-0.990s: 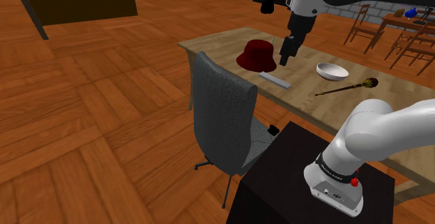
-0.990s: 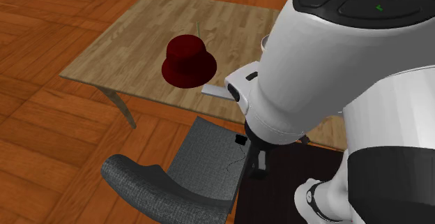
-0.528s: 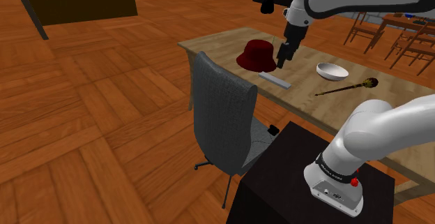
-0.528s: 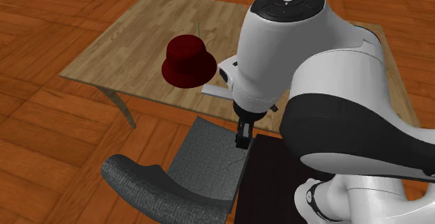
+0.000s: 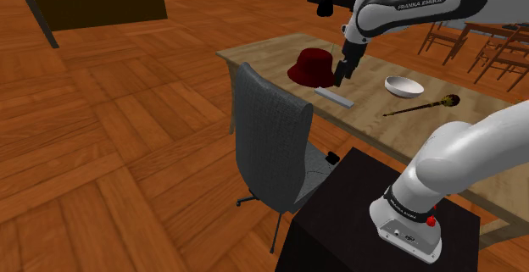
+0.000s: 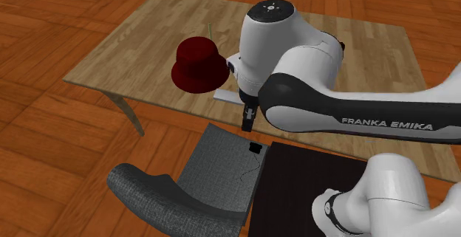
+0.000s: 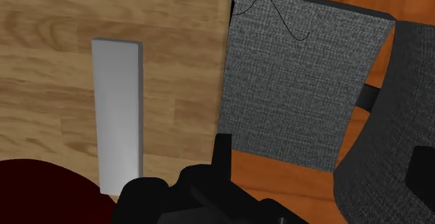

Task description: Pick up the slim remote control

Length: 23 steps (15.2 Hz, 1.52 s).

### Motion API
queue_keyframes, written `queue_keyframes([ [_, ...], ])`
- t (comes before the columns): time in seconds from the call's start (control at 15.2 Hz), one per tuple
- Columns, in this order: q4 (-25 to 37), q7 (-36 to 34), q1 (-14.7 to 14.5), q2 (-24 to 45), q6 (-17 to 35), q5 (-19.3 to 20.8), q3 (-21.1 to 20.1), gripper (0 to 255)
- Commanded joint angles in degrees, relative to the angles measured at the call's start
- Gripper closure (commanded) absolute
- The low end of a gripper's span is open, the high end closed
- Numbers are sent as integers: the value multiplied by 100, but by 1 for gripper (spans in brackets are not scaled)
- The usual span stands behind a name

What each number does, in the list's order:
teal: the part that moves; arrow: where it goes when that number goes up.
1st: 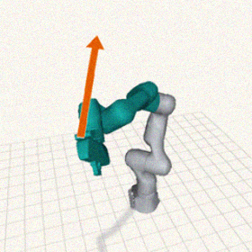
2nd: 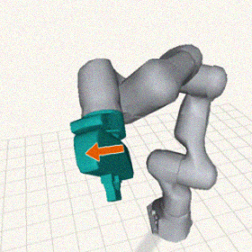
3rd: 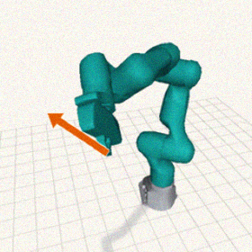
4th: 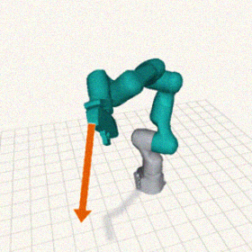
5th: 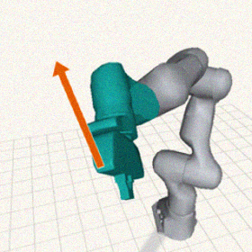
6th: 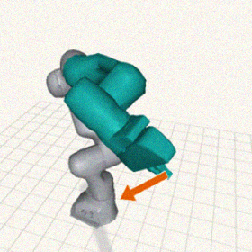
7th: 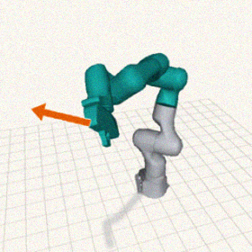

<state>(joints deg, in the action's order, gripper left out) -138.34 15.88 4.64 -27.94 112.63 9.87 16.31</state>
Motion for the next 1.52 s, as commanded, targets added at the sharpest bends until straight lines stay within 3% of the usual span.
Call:
queue_keyframes([
  [0.0,119,194,20,382,280,-27,207,0],
  [0.4,538,917,75,1540,1007,-333,820,0],
  [0.79,1213,1848,192,2883,1524,-1102,1267,0],
  [1.12,1932,2615,510,4002,1704,-1895,1337,0],
  [1.45,1819,2747,575,4252,2030,-2084,1259,0],
])
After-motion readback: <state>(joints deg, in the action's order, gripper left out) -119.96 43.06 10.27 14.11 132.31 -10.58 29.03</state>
